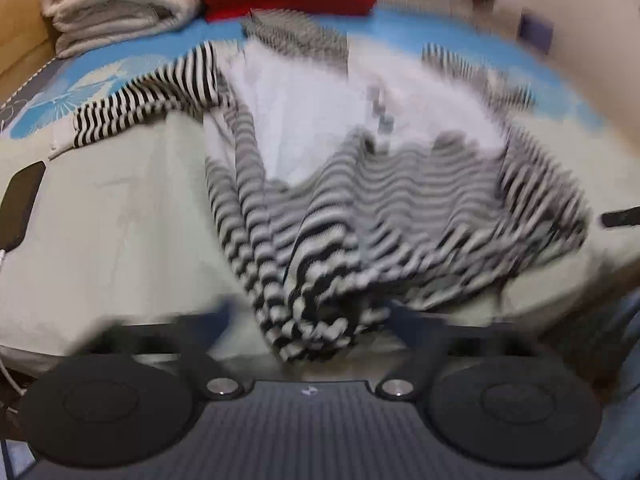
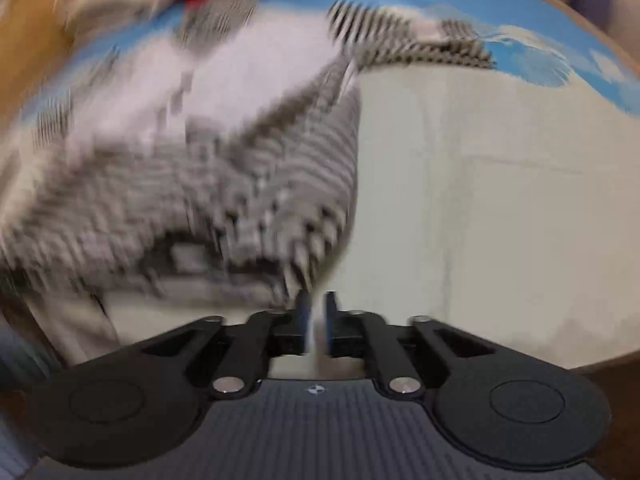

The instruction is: Fold small clothes

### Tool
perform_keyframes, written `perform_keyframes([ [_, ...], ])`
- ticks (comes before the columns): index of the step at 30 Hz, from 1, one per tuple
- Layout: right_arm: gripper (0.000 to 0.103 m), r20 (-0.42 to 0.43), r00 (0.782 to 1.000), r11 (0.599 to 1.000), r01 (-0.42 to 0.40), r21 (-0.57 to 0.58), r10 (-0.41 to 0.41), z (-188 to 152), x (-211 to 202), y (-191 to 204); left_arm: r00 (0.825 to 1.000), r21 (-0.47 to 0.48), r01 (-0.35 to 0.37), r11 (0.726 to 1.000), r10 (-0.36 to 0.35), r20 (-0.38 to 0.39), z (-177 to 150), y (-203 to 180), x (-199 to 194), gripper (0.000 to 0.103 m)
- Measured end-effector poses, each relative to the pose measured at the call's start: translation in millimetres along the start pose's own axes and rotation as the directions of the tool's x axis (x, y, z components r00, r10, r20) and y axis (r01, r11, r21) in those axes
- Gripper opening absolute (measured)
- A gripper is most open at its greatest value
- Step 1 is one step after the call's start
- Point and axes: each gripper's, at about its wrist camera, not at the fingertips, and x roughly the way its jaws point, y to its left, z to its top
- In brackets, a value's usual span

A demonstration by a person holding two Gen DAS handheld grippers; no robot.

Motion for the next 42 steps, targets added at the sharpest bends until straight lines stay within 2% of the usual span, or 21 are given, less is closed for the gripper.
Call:
perform_keyframes([
  [1, 0.048, 0.041, 0.999, 0.997, -0.037, 0.064, 0.035, 9, -8, -5, 0.999, -0.023, 0.024, 0.999, -0.023, 0.04, 3, 4, -8, 0.097],
  [3, 0.058, 0.1, 0.991, 0.983, -0.102, 0.155, 0.087, 24, -11, -9, 0.995, -0.067, 0.081, 0.994, -0.077, 0.058, 11, 12, -16, 0.097],
  [5, 0.065, 0.116, 0.988, 0.962, -0.128, 0.241, 0.102, 41, 1, -8, 0.993, -0.146, 0.087, 0.985, -0.074, 0.093, 18, 19, -17, 0.097],
  [6, 0.068, 0.11, 0.989, 0.96, -0.121, 0.251, 0.095, 48, 12, -5, 0.995, -0.177, 0.056, 0.983, -0.041, 0.086, 20, 21, -14, 0.097],
  [8, 0.067, 0.04, 0.998, 0.969, 0.035, 0.243, -0.046, 55, 43, 9, 0.998, -0.242, -0.041, 0.969, 0.051, 0.036, 25, 29, 12, 0.097],
  [9, 0.061, -0.01, 0.994, 0.974, 0.106, 0.2, -0.106, 55, 62, 19, 0.997, -0.271, -0.081, 0.959, 0.082, -0.009, 25, 32, 26, 0.096],
  [10, 0.025, -0.043, 0.993, 0.98, 0.116, 0.161, -0.111, 51, 72, 24, 0.994, -0.291, -0.102, 0.951, 0.086, -0.065, 25, 34, 42, 0.091],
  [11, 0.004, -0.079, 0.994, 0.99, 0.083, 0.115, -0.074, 45, 83, 28, 0.991, -0.292, -0.103, 0.951, 0.073, -0.112, 24, 33, 55, 0.074],
  [13, 0.005, -0.055, 0.995, 0.994, 0.088, 0.067, -0.084, 37, 74, 30, 0.983, -0.24, -0.118, 0.964, 0.078, -0.169, 21, 23, 70, 0.066],
  [16, 0.004, 0.016, 0.996, 0.995, 0.086, 0.041, -0.086, 29, 41, 11, 0.981, -0.116, -0.154, 0.981, 0.138, -0.138, 18, 6, 73, 0.066],
  [19, 0.003, -0.074, 0.989, 0.991, 0.131, 0.022, -0.129, 1, 60, -10, 0.979, -0.114, -0.155, 0.981, 0.138, -0.149, 17, 7, 79, 0.065],
  [21, 0.003, -0.039, 0.989, 0.989, 0.138, -0.057, -0.14, 5, 60, 1, 0.979, -0.099, -0.157, 0.983, 0.141, -0.149, 24, 10, 79, 0.065],
  [22, 0.006, -0.017, 0.994, 0.992, 0.107, -0.073, -0.108, 8, 57, 5, 0.98, -0.118, -0.155, 0.981, 0.138, -0.143, 28, 15, 75, 0.069],
  [23, 0.011, 0.002, 0.996, 0.994, 0.09, -0.062, -0.09, 9, 53, 7, 0.982, -0.153, -0.153, 0.976, 0.133, -0.132, 33, 22, 69, 0.079],
  [25, 0.056, 0.04, 0.994, 0.994, 0.105, -0.041, -0.103, 14, 43, 6, 0.989, -0.228, -0.145, 0.963, 0.134, -0.065, 46, 38, 50, 0.092],
  [28, 0.063, 0.178, 0.977, 0.992, 0.11, 0.057, -0.119, 37, 18, 2, 0.983, -0.322, -0.168, 0.932, 0.182, 0.013, 82, 81, 39, 0.098],
  [31, 0.065, 0.272, 0.958, 0.984, 0.05, 0.172, -0.096, 78, 10, 1, 0.953, -0.413, -0.258, 0.874, 0.3, 0.04, 131, 136, 59, 0.098],
  [35, 0.066, 0.358, 0.93, 0.966, -0.012, 0.26, -0.085, 131, 44, 9, 0.957, -0.577, -0.249, 0.778, 0.29, -0.022, 178, 221, 130, 0.097],
  [37, 0.065, 0.38, 0.915, 0.967, 0.035, 0.253, -0.133, 142, 67, 17, 0.956, -0.638, -0.257, 0.726, 0.288, -0.058, 193, 252, 165, 0.097],
  [39, 0.064, 0.348, 0.921, 0.976, 0.113, 0.187, -0.174, 144, 84, 26, 0.958, -0.666, -0.262, 0.698, 0.27, -0.094, 205, 280, 198, 0.097],
  [42, 0.063, 0.305, 0.935, 0.982, 0.152, 0.109, -0.179, 151, 108, 35, 0.941, -0.705, -0.329, 0.628, 0.28, -0.19, 212, 316, 237, 0.093],
])
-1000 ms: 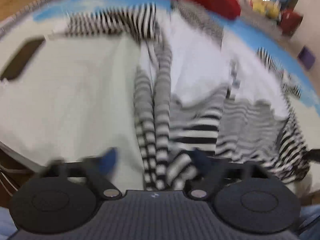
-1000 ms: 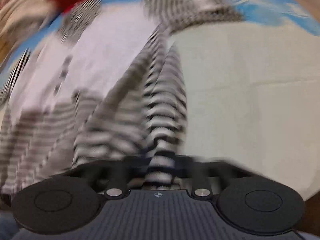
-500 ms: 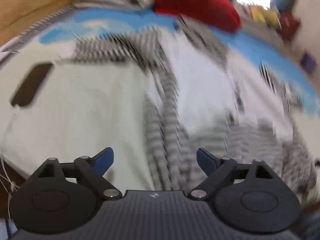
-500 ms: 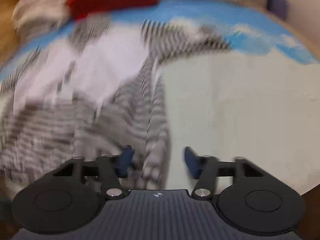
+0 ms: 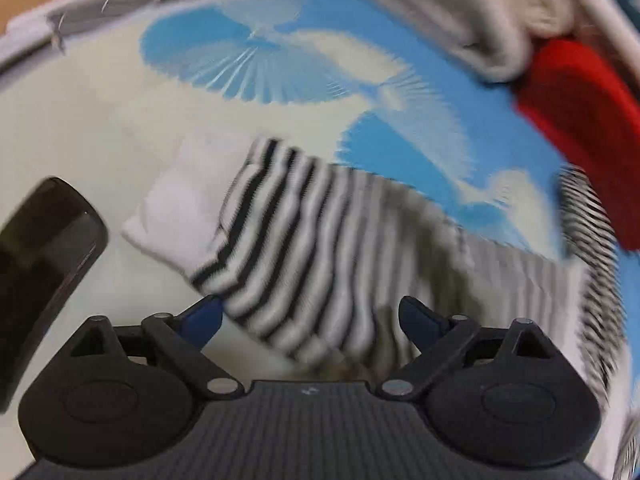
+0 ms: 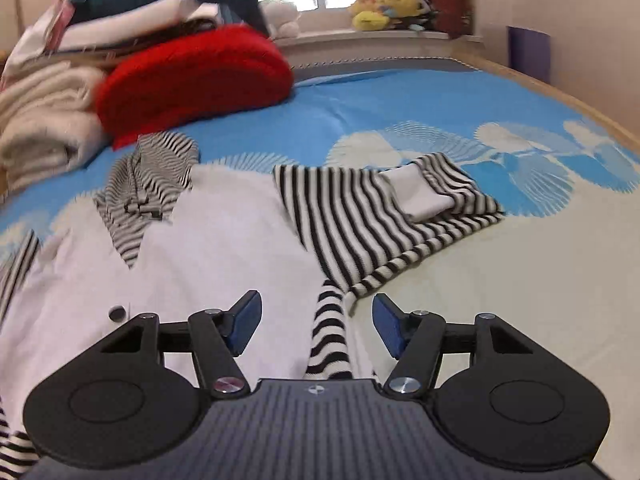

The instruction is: Fold small clothes

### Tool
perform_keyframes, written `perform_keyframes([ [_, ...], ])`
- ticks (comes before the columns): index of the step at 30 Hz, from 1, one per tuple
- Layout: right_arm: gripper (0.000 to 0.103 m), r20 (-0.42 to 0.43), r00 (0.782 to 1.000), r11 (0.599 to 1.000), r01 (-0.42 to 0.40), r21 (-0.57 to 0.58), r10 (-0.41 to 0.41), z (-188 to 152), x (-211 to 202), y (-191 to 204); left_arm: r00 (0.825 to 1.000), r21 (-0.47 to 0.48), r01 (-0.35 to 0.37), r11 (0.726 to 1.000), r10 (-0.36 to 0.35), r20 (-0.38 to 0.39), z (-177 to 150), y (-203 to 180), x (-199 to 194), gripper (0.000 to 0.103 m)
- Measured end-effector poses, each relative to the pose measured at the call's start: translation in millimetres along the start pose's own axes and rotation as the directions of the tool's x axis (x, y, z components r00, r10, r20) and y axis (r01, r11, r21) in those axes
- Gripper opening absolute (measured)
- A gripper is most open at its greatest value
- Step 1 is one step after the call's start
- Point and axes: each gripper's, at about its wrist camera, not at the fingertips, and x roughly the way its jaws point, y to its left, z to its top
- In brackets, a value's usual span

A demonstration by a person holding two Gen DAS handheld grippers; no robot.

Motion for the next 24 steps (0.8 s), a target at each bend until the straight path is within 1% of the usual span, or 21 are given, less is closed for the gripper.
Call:
perform_keyframes([
  [1, 0.063, 0.004, 1.0, 1.0, 0.006, -0.01, -0.006, 1, 4, 2, 0.997, -0.012, -0.035, 0.999, 0.036, 0.07, 5, -1, -1, 0.062],
  [2, 0.063, 0.011, 1.0, 1.0, 0.01, -0.021, -0.01, 2, 6, 4, 0.988, 0.008, -0.077, 0.997, 0.075, 0.133, 11, -5, -5, 0.012],
  [3, 0.063, 0.016, 1.0, 0.999, 0.017, -0.036, -0.017, 2, 8, 6, 0.984, -0.001, -0.083, 0.997, 0.082, 0.156, 19, -5, -9, 0.005],
  [4, 0.06, 0.017, 1.0, 0.998, 0.027, -0.057, -0.026, 2, 10, 8, 0.977, -0.034, -0.081, 0.996, 0.086, 0.193, 26, -2, -17, 0.005],
  [5, 0.059, 0.02, 0.999, 0.996, 0.04, -0.076, -0.038, 2, 11, 10, 0.964, -0.047, -0.09, 0.995, 0.099, 0.248, 36, 2, -28, 0.005],
  [6, 0.057, 0.034, 0.998, 0.995, 0.054, -0.086, -0.051, 1, 11, 12, 0.947, -0.045, -0.123, 0.991, 0.131, 0.293, 47, 8, -35, 0.005],
  [7, 0.056, 0.046, 0.997, 0.995, 0.058, -0.087, -0.054, 2, 9, 13, 0.933, -0.043, -0.164, 0.985, 0.169, 0.319, 59, 16, -40, 0.005],
  [8, 0.056, 0.055, 0.997, 0.995, 0.053, -0.082, -0.048, 3, 7, 14, 0.923, -0.056, -0.194, 0.979, 0.202, 0.329, 70, 29, -42, 0.005],
  [9, 0.056, 0.061, 0.997, 0.996, 0.047, -0.072, -0.043, 5, 6, 14, 0.919, -0.074, -0.21, 0.975, 0.223, 0.326, 80, 42, -41, 0.005],
  [10, 0.056, 0.067, 0.997, 0.997, 0.038, -0.06, -0.034, 6, 4, 13, 0.927, -0.083, -0.22, 0.972, 0.234, 0.293, 87, 56, -34, 0.005],
  [11, 0.056, 0.066, 0.998, 0.998, 0.03, -0.055, -0.026, 7, 3, 13, 0.939, -0.074, -0.221, 0.972, 0.233, 0.252, 90, 66, -26, 0.006],
  [12, 0.056, 0.058, 0.998, 0.999, 0.02, -0.051, -0.017, 7, 4, 13, 0.945, -0.071, -0.224, 0.972, 0.235, 0.228, 87, 74, -18, 0.007],
  [15, 0.058, 0.016, 1.0, 1.0, -0.003, -0.024, 0.003, 7, 11, 10, 0.94, -0.069, -0.267, 0.961, 0.276, 0.199, 71, 80, -3, 0.033],
  [17, 0.059, -0.002, 1.0, 1.0, -0.012, 0.025, 0.012, 9, 13, 3, 0.935, -0.084, -0.276, 0.958, 0.287, 0.207, 60, 76, -6, 0.072],
  [18, 0.061, -0.004, 1.0, 0.998, -0.02, 0.062, 0.02, 11, 13, -3, 0.926, -0.084, -0.288, 0.954, 0.3, 0.23, 54, 72, -11, 0.079],
  [19, 0.063, 0.002, 1.0, 0.994, -0.027, 0.109, 0.027, 14, 12, -10, 0.91, -0.074, -0.311, 0.947, 0.32, 0.263, 49, 65, -20, 0.086],
  [20, 0.063, 0.014, 0.999, 0.988, -0.03, 0.152, 0.028, 17, 10, -19, 0.894, -0.055, -0.334, 0.941, 0.334, 0.3, 44, 56, -31, 0.088],
  [21, 0.064, 0.032, 0.999, 0.98, -0.026, 0.198, 0.02, 21, 7, -29, 0.885, -0.034, -0.344, 0.938, 0.336, 0.323, 41, 47, -41, 0.089],
  [22, 0.065, 0.054, 0.999, 0.97, -0.02, 0.241, 0.008, 24, 3, -41, 0.884, -0.013, -0.339, 0.941, 0.324, 0.337, 31, 39, -54, 0.091],
  [23, 0.066, 0.073, 0.997, 0.961, -0.014, 0.277, -0.006, 28, 0, -53, 0.895, 0.0, -0.31, 0.951, 0.292, 0.338, 16, 30, -68, 0.093],
  [24, 0.067, 0.09, 0.996, 0.949, -0.005, 0.317, -0.025, 33, -2, -68, 0.911, 0.012, -0.259, 0.966, 0.241, 0.334, 4, 22, -79, 0.093],
])
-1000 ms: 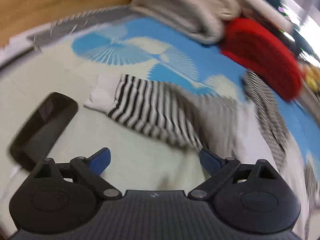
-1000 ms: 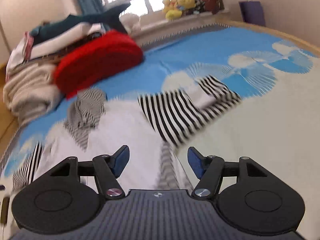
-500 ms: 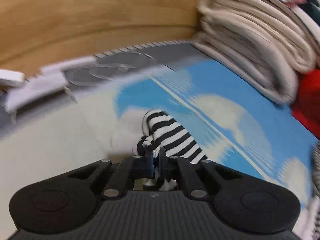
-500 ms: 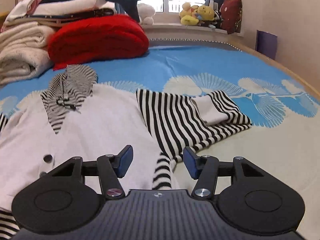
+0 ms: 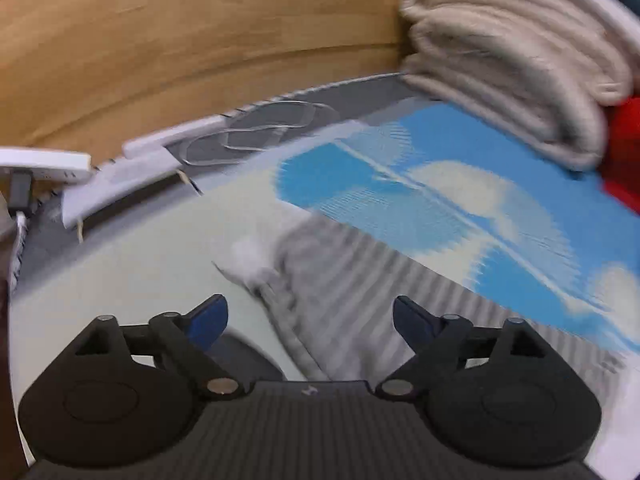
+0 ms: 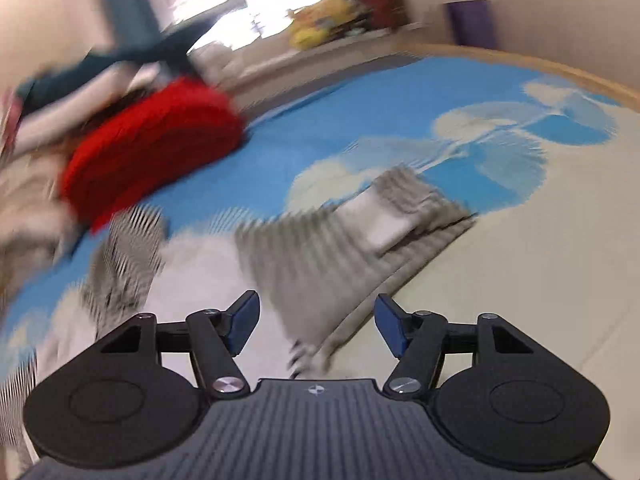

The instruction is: Fold small clothes

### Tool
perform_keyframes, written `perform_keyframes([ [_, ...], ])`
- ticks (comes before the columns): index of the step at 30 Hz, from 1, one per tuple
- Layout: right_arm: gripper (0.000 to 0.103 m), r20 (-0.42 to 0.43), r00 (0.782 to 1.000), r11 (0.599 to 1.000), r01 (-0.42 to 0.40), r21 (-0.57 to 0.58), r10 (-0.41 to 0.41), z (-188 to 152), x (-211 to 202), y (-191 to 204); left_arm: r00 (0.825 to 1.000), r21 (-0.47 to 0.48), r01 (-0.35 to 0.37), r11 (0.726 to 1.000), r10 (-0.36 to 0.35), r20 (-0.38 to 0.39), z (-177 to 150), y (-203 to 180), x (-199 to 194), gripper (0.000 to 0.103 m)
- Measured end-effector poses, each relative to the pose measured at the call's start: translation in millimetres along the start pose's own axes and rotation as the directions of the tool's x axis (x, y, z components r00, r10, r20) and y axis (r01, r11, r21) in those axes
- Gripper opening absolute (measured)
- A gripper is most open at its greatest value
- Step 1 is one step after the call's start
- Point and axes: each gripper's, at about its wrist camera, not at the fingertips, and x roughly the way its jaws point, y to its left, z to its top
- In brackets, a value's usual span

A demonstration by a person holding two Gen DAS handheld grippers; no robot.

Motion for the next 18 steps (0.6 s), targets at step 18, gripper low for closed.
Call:
perform_keyframes([
  [18, 0.072, -0.078, 0.995, 0.822, 0.007, -0.57, -0.062, 32, 154, -25, 0.906, 0.37, 0.42, 0.829, -0.403, -0.127, -198, -137, -146, 0.103],
])
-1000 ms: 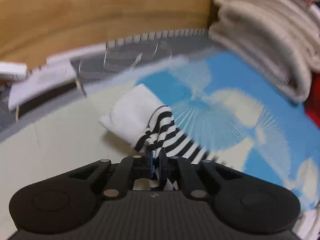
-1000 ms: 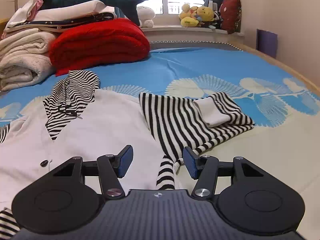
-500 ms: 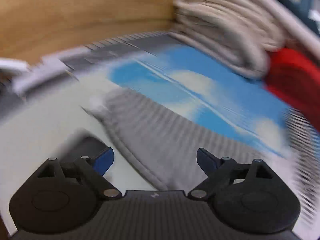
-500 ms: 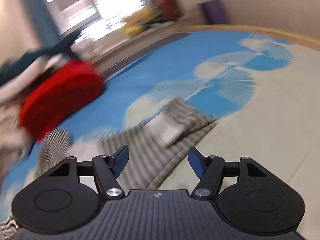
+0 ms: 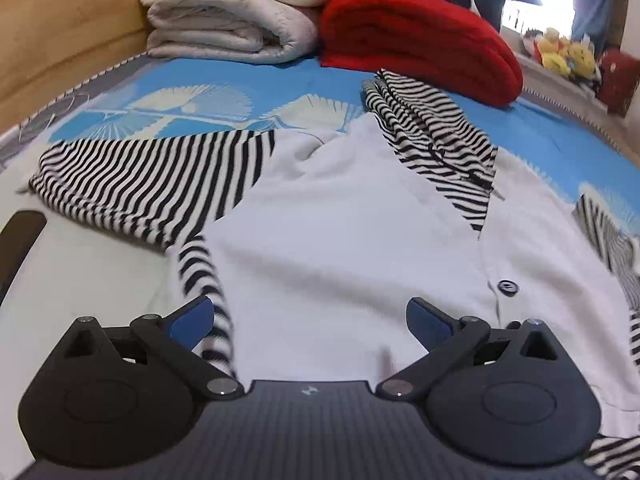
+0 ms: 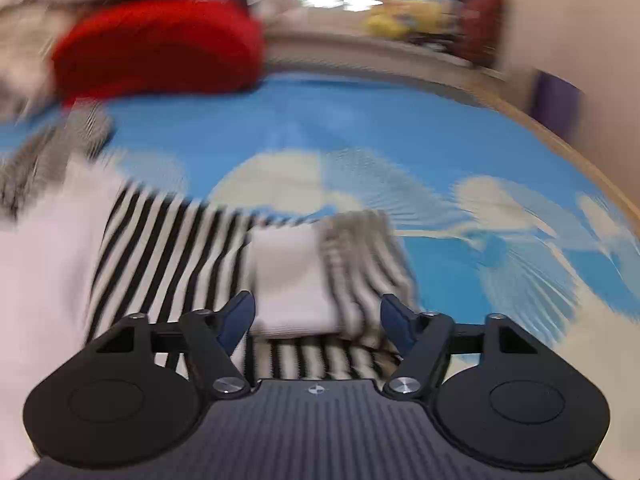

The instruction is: Fold small clothes

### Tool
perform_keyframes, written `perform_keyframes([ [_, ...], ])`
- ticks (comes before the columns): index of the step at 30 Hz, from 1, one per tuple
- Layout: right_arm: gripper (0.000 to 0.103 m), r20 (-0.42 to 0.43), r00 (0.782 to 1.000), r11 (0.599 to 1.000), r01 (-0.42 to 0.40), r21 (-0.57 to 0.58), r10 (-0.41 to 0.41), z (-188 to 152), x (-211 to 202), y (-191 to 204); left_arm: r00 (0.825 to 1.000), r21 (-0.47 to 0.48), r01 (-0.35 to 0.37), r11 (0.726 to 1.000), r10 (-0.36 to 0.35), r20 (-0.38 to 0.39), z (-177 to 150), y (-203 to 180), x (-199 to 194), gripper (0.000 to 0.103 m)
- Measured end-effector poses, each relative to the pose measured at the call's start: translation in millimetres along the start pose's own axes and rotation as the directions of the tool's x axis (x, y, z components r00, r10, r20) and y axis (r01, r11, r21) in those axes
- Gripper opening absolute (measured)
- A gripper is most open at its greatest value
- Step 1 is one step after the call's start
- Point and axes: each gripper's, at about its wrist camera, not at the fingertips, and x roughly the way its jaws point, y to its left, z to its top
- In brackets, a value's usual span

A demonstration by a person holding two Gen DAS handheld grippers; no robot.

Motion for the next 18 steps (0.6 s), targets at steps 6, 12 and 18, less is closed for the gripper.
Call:
perform_keyframes([
  [6, 0.004, -0.046, 0.999, 0.996, 0.008, 0.092, -0.003, 29, 25, -25, 0.999, 0.0, -0.007, 1.0, 0.007, -0.043, 4, -7, 26, 0.103],
  [12, 0.001, -0.055, 0.964, 0.747, 0.236, 0.622, -0.259, 32, 12, -173, 0.999, 0.017, -0.019, 1.0, 0.02, -0.049, 5, -16, 32, 0.103],
  [18, 0.06, -0.054, 0.986, 0.386, 0.113, 0.915, -0.161, -51, 1, -248, 0.999, 0.033, -0.013, 0.999, 0.014, -0.05, 3, -22, 34, 0.103],
])
